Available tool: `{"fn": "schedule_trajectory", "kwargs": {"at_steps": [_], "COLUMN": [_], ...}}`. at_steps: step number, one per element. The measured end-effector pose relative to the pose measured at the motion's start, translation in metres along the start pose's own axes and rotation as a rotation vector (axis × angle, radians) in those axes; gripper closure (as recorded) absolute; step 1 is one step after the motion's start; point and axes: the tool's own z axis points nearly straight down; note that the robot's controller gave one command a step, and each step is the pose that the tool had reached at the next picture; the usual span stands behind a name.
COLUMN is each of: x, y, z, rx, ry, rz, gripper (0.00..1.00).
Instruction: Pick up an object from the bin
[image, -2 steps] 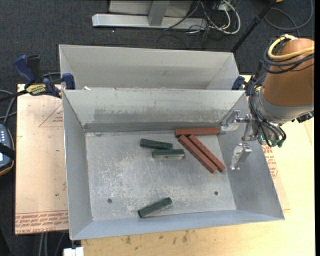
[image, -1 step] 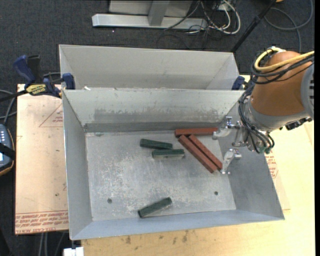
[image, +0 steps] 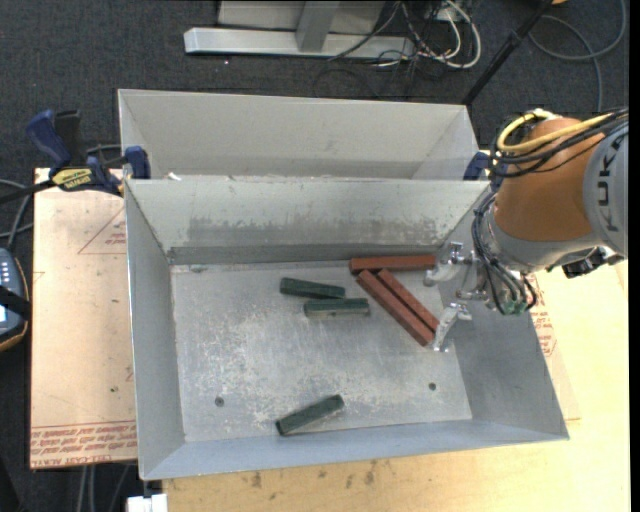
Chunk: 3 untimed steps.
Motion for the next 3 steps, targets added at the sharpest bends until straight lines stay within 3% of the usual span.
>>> {"fn": "schedule_trajectory", "kwargs": {"at_steps": [1, 2, 3], "x": [0.0005, 0.0043, 0.0051], "y": [-0.0191, -0.0204, -0.0183], "z": [0.071, 0.0732, 0.0764], "rx": [0.002, 0.003, 0.001], "ry": [-0.023, -0.008, -0.009], "rz": [-0.087, -0.089, -0.09], "gripper": [1.0, 0.0, 1.0]}}
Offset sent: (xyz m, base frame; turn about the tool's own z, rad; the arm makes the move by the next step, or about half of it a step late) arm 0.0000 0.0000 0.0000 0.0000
